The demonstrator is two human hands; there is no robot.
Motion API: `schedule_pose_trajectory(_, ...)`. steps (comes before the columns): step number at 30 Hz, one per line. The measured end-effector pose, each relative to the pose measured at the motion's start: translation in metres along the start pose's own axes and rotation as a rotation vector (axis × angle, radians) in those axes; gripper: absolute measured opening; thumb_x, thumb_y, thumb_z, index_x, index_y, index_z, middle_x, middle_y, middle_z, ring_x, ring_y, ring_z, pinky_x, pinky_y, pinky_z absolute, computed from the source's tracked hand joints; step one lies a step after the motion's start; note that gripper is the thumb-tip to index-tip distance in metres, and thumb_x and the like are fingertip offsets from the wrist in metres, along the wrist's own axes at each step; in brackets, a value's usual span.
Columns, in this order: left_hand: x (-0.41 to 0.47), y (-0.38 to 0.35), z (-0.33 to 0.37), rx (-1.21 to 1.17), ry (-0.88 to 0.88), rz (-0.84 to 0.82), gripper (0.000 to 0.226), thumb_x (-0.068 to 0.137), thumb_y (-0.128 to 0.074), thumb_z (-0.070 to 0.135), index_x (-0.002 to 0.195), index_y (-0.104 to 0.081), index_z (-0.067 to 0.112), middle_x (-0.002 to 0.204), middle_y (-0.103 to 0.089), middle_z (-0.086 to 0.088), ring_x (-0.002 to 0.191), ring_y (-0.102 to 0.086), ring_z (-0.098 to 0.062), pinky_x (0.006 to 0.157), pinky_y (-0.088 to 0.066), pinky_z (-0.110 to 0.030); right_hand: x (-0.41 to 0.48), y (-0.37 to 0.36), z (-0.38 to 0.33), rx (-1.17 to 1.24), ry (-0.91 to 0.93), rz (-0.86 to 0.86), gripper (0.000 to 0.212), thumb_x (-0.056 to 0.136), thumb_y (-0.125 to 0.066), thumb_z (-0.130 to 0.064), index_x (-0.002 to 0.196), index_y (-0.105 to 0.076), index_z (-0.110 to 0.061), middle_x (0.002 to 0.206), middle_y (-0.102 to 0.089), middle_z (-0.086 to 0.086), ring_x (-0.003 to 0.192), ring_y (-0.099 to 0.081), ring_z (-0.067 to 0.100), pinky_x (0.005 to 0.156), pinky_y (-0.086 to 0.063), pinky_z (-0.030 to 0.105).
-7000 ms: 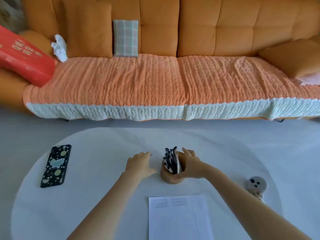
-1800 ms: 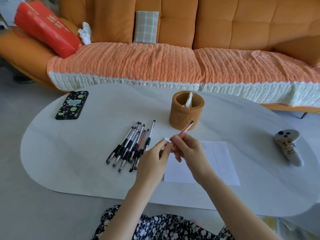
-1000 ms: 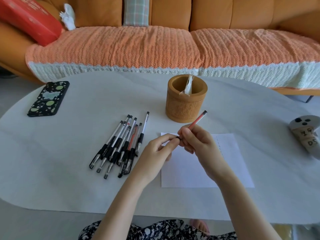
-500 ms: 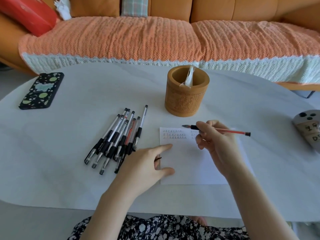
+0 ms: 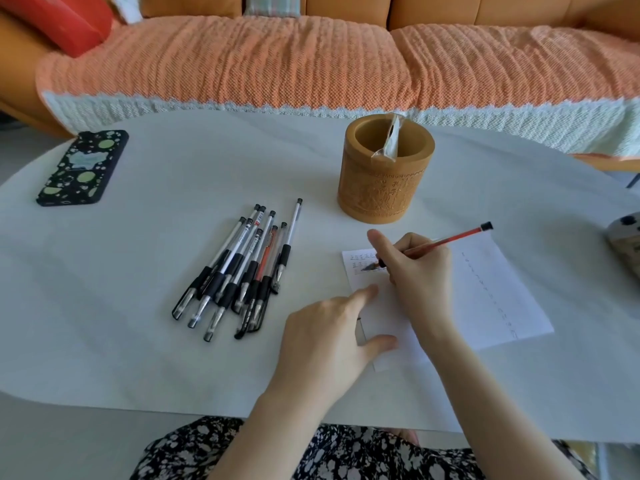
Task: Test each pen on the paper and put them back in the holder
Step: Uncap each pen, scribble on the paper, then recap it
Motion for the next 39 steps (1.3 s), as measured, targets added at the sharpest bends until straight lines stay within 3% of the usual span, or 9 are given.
schedule_pose_trajectory(2,0.001,-0.001,-0.001,0.003,0.004,0.002,0.066,0.077,-0.052,0.068,0.136,-0.033,0.045,0.113,-0.063,0.013,0.105,-0.057,-0.01,0.074,-0.038,-0.026,-0.001,-0.002,0.0,-0.032,0.031,0.017,0.045,0.082,-0.069,-0.023,0.057,-0.046,0.006,0.055,-0.048,0.014,0.049,-0.04,0.01,0.048,-0.031,0.019)
schedule_pose_trajectory(7,0.001,-0.002,-0.001,0.01,0.0,0.005,0.066,0.076,-0.052,0.069,0.135,-0.034,0.046,0.107,-0.065,0.013,0.1,-0.059,-0.01,0.068,-0.035,-0.026,-0.003,-0.008,0.003,-0.1,0.076,0.027,0.04,0.083,-0.062,-0.014,0.052,-0.039,-0.005,0.048,-0.037,0.005,0.046,-0.03,0.01,0.046,-0.027,0.021)
schedule_pose_trajectory(18,0.0,-0.002,-0.001,-0.003,0.013,-0.012,0.065,0.077,-0.053,0.067,0.135,-0.036,0.045,0.103,-0.065,0.011,0.098,-0.06,-0.012,0.065,-0.032,-0.025,-0.001,-0.01,0.002,-0.143,0.122,0.03,0.039,0.083,-0.061,-0.013,0.053,-0.039,-0.002,0.05,-0.036,0.008,0.046,-0.029,0.009,0.046,-0.025,0.02)
schedule_pose_trajectory(24,0.001,-0.003,-0.003,-0.004,0.022,-0.013,0.064,0.076,-0.053,0.068,0.134,-0.036,0.046,0.104,-0.065,0.012,0.099,-0.059,-0.01,0.07,-0.039,-0.027,-0.002,-0.012,0.003,-0.165,0.133,0.021,0.041,0.082,-0.062,-0.012,0.052,-0.036,-0.002,0.042,-0.028,-0.007,0.045,-0.028,0.009,0.044,-0.024,0.017)
schedule_pose_trajectory(27,0.0,-0.003,-0.003,-0.009,0.027,-0.01,0.064,0.076,-0.054,0.068,0.133,-0.037,0.045,0.103,-0.065,0.011,0.1,-0.06,-0.011,0.07,-0.04,-0.027,-0.002,-0.012,0.002,-0.167,0.141,0.025,0.041,0.082,-0.061,-0.012,0.051,-0.034,-0.008,0.04,-0.027,-0.006,0.044,-0.026,0.009,0.044,-0.022,0.018)
schedule_pose_trajectory(39,0.0,-0.002,-0.003,-0.007,0.033,-0.022,0.065,0.076,-0.053,0.068,0.134,-0.035,0.046,0.105,-0.064,0.012,0.101,-0.058,-0.01,0.069,-0.036,-0.026,-0.002,-0.009,0.001,-0.158,0.145,0.053,0.038,0.082,-0.06,-0.012,0.055,-0.036,0.002,0.05,-0.028,0.003,0.05,-0.024,0.009,0.045,-0.021,0.02)
Point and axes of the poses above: each hand's wrist, its own x-axis towards the middle knuckle, its own y-axis out of the back of the hand, z = x × y, the point moved 6 cm from there along x, towards the middle knuckle
